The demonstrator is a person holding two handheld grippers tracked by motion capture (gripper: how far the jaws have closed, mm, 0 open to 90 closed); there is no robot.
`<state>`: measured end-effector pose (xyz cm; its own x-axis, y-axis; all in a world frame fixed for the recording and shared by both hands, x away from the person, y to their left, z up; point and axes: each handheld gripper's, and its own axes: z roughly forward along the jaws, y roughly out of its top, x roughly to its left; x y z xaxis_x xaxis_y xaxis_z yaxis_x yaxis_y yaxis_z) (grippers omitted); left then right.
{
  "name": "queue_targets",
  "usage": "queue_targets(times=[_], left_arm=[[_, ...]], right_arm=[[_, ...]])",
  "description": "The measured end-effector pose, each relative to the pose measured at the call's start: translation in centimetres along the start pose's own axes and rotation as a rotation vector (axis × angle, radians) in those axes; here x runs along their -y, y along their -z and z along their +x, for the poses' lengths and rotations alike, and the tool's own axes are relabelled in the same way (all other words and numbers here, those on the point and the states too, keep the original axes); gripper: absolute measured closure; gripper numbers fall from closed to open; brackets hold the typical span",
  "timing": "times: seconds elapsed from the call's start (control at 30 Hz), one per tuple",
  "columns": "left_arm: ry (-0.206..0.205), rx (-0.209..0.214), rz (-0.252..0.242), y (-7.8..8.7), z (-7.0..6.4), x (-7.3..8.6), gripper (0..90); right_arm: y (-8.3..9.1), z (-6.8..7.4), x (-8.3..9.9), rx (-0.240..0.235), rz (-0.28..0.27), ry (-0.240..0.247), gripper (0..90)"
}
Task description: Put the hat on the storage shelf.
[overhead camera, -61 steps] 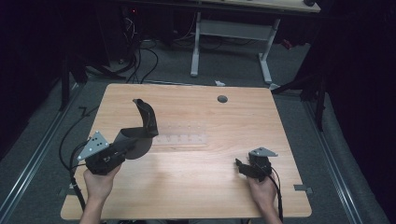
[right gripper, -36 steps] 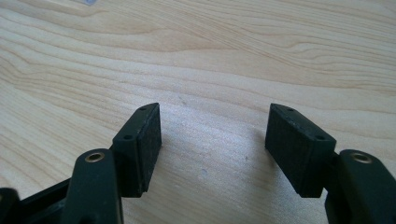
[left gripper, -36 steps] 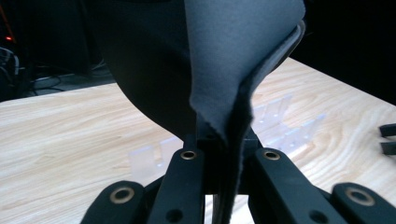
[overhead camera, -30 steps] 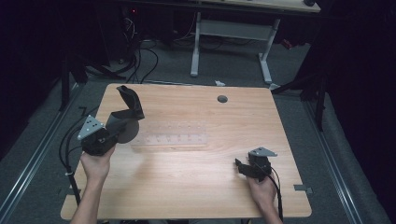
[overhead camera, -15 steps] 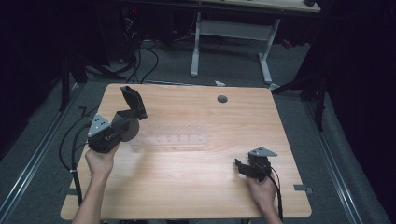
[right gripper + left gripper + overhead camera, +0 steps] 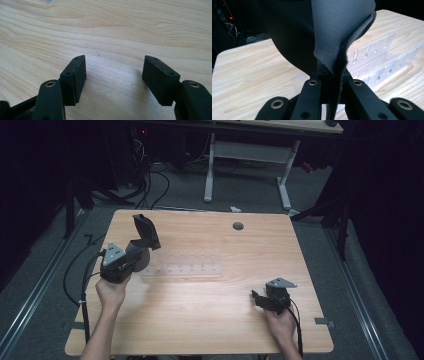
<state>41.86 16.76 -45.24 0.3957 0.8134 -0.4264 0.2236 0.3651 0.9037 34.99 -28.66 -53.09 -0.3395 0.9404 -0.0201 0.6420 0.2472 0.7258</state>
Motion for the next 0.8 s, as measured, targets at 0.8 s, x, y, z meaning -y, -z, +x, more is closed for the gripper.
queue_targets(times=[0.8], left_arm=[[0.067,-0.01,-0.002,0.0,1.3,1.7,85.1]], right_arm=[[0.0,0.0,0.0,-0.002,0.0,-0.001,36.0]])
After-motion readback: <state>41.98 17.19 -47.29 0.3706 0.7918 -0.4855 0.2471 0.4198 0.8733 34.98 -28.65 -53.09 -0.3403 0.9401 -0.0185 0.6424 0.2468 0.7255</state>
